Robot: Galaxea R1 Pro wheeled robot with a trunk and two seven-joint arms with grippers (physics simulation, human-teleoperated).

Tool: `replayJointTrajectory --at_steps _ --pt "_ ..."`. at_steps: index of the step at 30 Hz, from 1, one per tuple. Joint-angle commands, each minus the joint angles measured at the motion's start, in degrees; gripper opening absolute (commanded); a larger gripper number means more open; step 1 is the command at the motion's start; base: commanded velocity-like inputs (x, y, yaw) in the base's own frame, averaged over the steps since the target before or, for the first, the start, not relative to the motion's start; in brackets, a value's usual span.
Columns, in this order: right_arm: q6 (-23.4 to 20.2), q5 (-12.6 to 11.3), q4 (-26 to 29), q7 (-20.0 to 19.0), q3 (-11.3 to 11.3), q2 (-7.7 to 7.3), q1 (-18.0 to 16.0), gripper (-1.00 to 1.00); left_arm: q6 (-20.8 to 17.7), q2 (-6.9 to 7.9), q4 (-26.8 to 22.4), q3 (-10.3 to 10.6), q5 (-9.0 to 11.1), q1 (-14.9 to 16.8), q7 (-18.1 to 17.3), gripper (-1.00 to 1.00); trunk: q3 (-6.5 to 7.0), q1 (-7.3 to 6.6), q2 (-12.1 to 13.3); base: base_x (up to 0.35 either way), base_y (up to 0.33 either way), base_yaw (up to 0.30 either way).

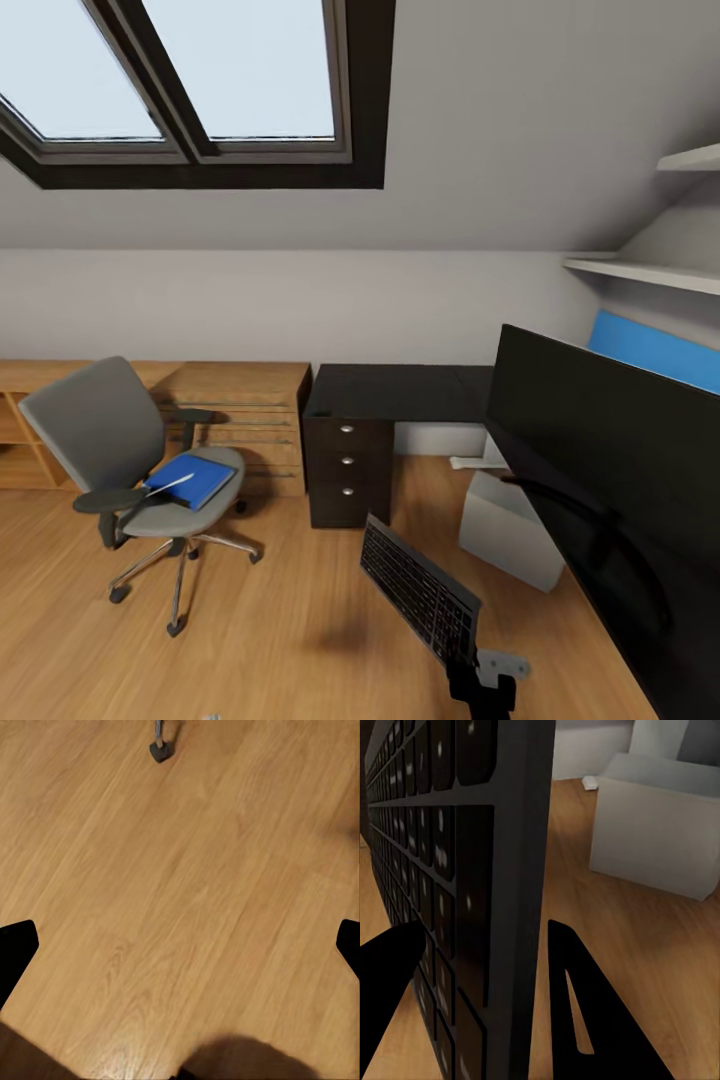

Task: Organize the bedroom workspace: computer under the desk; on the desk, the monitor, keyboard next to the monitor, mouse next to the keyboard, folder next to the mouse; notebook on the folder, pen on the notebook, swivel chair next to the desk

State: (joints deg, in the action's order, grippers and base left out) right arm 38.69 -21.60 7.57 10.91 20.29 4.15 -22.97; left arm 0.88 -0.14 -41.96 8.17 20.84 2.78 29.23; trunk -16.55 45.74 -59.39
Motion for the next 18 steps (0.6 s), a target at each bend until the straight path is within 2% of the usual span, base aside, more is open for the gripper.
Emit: replayJointTrajectory --at_steps 1,18 --pt "0.14 -0.22 -0.01 0.3 0.53 -0.05 -0.05 -1.0 0.09 0.05 -0.05 0.27 0.47 0.02 0.39 1.0 0.12 -0.19 0.37 0.337 0.0 0.0" --pt "-0.2 -0.28 -0.01 0.08 0.57 -0.11 -0.05 -1.0 0.09 0.14 -0.05 0.26 0.43 0.03 0.39 1.0 3.17 -3.92 7.19 0.338 0.0 0.0"
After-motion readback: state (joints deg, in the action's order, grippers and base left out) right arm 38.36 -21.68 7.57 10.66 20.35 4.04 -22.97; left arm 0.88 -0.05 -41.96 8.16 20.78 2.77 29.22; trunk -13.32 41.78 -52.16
